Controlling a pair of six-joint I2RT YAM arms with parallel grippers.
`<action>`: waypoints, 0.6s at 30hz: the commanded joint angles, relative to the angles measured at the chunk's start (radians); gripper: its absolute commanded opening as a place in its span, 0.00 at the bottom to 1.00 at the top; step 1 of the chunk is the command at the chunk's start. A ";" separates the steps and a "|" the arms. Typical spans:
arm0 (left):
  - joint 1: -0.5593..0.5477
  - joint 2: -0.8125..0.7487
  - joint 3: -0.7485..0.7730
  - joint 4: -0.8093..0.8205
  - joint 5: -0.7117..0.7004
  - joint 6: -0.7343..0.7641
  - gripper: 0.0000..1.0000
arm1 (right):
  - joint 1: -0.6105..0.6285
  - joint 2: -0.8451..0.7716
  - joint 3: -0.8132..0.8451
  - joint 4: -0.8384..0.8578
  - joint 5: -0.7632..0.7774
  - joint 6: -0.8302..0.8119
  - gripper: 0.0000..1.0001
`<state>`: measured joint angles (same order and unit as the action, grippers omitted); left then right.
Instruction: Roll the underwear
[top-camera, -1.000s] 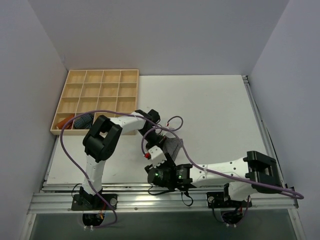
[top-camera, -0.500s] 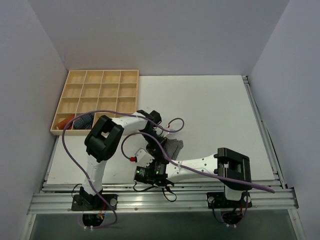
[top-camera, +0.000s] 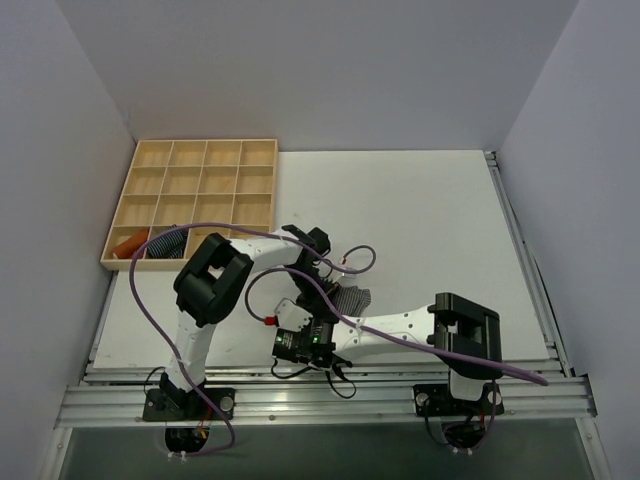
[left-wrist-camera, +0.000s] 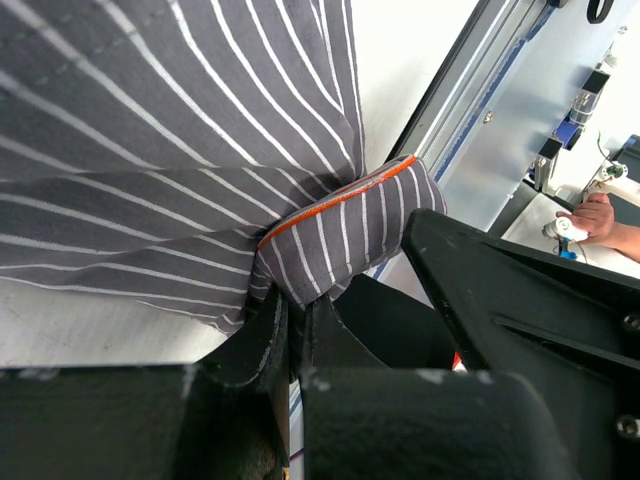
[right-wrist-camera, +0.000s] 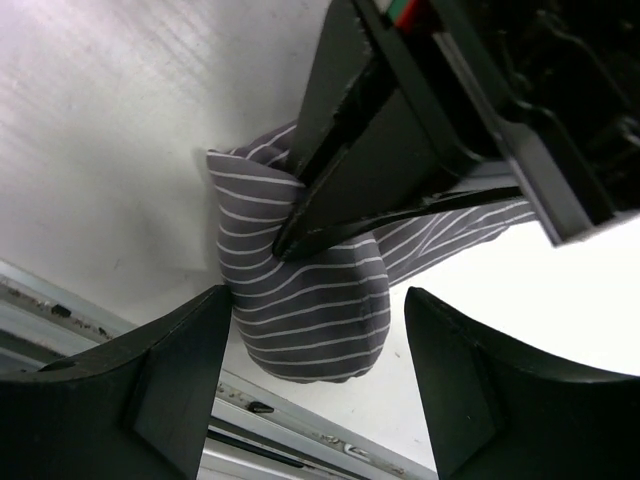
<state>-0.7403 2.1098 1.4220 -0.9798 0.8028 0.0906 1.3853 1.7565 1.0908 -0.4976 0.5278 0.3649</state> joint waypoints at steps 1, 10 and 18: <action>-0.008 -0.002 -0.011 -0.023 -0.020 0.014 0.02 | 0.003 -0.002 -0.006 -0.026 -0.041 -0.064 0.66; -0.005 -0.007 -0.025 -0.030 -0.037 0.011 0.02 | 0.000 0.063 -0.002 -0.013 -0.143 -0.106 0.64; 0.012 -0.023 -0.026 -0.022 -0.025 -0.032 0.02 | -0.015 0.150 0.008 -0.022 -0.186 -0.136 0.45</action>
<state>-0.7380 2.1098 1.4036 -1.0027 0.7994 0.0776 1.3815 1.8320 1.1194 -0.4881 0.4088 0.2420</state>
